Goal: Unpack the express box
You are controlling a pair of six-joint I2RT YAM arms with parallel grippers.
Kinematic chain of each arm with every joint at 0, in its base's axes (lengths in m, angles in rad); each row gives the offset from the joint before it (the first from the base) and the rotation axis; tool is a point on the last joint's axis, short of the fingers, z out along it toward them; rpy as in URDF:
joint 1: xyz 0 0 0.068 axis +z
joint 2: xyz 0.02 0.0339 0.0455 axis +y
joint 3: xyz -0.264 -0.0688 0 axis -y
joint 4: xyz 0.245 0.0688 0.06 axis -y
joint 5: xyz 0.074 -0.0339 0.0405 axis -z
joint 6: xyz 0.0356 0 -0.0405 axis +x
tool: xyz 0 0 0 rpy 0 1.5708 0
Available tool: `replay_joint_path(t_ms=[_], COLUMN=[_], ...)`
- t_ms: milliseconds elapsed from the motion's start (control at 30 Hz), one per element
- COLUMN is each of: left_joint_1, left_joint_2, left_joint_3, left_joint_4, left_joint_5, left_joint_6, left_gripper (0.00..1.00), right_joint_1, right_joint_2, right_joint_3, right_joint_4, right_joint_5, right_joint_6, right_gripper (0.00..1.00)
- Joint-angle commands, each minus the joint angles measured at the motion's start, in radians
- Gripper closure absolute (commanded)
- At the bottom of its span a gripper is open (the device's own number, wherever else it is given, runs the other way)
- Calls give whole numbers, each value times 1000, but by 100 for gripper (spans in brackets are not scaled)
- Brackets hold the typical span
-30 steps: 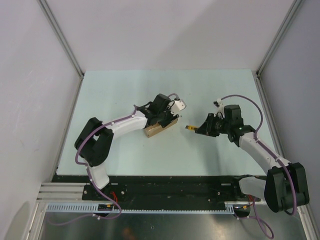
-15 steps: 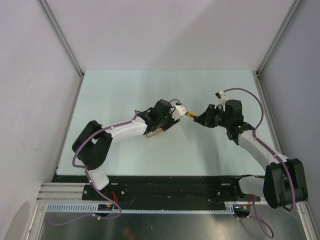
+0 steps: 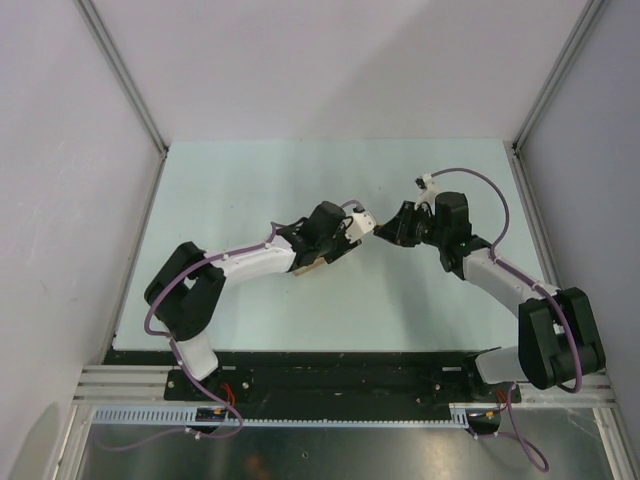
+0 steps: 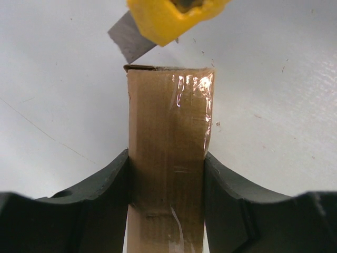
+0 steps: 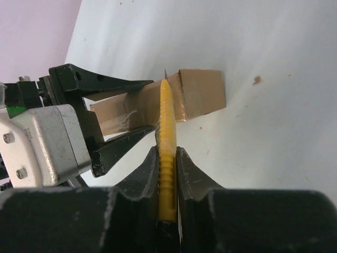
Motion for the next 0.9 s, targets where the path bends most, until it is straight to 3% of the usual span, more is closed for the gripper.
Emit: replay_joint_path(t_ms=[0, 867], left_joint_1=[-12, -10], left_joint_2=[12, -2], left_joint_3=[-63, -94], left_joint_4=[-121, -118], left_joint_5=[32, 17], left_joint_6=[-28, -26], left_gripper=[83, 84], right_joint_1=[16, 57], right_joint_2=[19, 82], right_joint_3=[45, 68], right_joint_4=[64, -20], right_joint_5=[8, 54], right_joint_6=[-5, -49], right_gripper=[100, 100])
